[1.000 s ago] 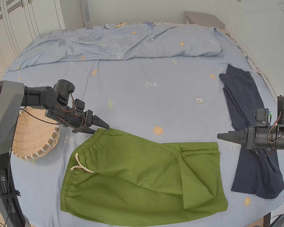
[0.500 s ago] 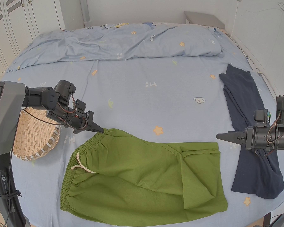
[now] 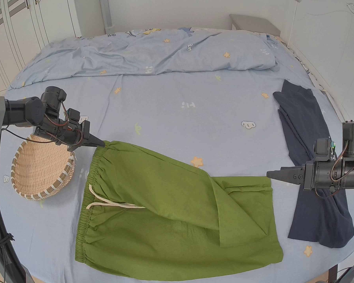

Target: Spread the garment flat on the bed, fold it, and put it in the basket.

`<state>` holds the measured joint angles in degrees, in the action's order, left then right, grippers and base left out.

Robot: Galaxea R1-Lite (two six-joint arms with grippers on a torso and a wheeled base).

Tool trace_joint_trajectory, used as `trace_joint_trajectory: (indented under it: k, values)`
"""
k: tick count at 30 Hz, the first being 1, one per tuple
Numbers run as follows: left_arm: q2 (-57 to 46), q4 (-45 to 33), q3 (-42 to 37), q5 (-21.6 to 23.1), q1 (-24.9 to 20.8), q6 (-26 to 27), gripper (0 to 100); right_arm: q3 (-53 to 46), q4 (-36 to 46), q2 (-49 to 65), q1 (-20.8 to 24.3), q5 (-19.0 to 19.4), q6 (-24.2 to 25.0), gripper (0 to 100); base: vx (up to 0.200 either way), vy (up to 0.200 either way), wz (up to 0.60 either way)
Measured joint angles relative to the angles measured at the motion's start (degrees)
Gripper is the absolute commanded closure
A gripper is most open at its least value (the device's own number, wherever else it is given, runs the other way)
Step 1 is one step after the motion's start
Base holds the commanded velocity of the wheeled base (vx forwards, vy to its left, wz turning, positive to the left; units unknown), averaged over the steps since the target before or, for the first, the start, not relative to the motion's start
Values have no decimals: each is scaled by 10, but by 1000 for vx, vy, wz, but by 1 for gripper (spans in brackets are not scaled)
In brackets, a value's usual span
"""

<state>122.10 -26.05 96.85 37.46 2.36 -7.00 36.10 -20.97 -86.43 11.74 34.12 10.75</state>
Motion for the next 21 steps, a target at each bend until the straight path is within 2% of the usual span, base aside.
trace_joint_trajectory:
  k: [8,16,21]
  values:
    - [-15,3,3,0,25,0,100,-14,4,-13,40,-9,-18,0,0,0,0]
    - [-17,4,5,0,27,-1,100,-41,-6,-49,124,-118,-51,0,0,0,0]
    - [-16,15,9,-1,28,-4,100,-73,-68,-53,162,-134,-61,0,0,0,0]
